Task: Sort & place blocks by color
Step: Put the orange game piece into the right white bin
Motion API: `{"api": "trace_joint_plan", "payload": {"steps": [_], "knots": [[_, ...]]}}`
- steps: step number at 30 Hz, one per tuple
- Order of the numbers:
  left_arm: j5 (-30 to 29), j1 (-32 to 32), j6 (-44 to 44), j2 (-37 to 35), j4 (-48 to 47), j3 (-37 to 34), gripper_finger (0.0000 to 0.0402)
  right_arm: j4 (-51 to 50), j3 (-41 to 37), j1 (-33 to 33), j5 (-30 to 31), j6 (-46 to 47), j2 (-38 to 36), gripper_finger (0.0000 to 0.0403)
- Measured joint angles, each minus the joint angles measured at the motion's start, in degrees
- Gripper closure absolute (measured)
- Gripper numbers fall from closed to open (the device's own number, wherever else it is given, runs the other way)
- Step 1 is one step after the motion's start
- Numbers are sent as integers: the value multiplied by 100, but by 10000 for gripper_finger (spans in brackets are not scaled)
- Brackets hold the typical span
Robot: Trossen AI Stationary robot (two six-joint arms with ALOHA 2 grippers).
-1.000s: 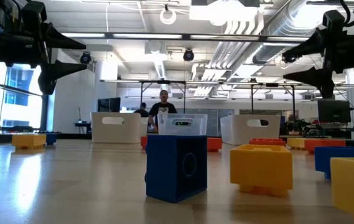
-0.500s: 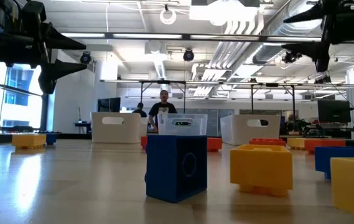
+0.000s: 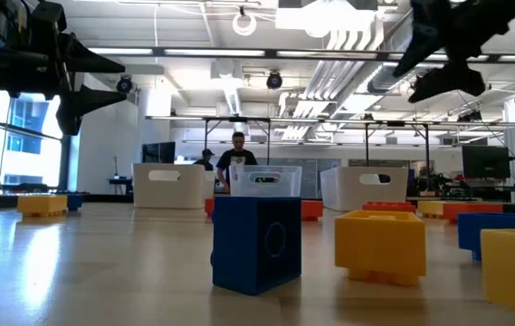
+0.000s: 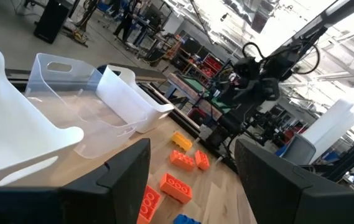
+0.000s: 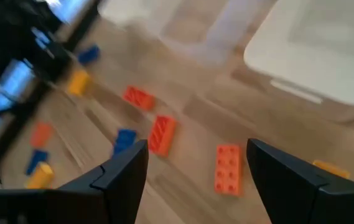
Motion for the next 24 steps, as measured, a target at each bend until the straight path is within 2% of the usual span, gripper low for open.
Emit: {"api": "trace_joint_plan", "payload": {"steps": [12, 24], "knots": [[2, 0, 0, 0, -2, -2, 179, -649, 918, 193, -217, 264, 2440, 144], [11, -2, 1, 0, -2, -1, 179, -645, 960, 337, -283, 658, 3726, 144]]}}
